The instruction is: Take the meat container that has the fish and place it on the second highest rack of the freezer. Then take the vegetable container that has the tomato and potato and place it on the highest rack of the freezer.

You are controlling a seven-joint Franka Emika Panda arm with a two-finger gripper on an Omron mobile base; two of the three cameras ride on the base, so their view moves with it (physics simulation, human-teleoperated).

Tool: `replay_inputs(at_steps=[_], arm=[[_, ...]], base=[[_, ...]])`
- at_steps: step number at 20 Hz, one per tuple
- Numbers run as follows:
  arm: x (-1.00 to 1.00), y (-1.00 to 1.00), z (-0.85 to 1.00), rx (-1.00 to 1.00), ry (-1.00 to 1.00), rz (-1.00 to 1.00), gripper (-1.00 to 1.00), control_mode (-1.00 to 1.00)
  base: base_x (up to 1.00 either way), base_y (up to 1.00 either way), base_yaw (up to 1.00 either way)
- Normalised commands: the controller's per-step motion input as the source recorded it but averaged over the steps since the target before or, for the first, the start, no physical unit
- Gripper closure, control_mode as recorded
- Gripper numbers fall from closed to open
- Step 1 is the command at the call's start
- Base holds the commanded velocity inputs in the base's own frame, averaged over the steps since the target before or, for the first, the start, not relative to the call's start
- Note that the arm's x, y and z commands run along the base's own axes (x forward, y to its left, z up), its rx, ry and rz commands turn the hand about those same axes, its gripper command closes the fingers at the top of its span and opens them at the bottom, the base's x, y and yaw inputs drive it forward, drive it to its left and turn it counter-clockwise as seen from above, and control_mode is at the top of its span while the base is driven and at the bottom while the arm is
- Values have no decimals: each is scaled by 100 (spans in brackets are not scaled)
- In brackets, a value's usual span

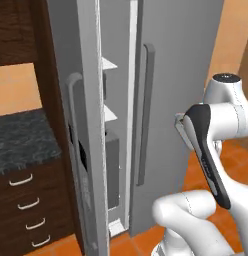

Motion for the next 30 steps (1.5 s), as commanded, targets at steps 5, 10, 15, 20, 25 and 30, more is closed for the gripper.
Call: replay_inputs(at_steps=[5,10,15,20,25,30], arm=[[0,0,0,0,0,0,100,100],[0,0,0,0,0,0,100,100],[0,0,0,0,0,0,100,100],[0,0,0,0,0,0,100,100],[0,0,0,0,0,0,100,100],[0,0,0,0,0,0,100,100]], base=[[1,-54,84],[1,-52,84],[11,-17,58],[28,-50,10],[51,-19,0],[52,2,0]])
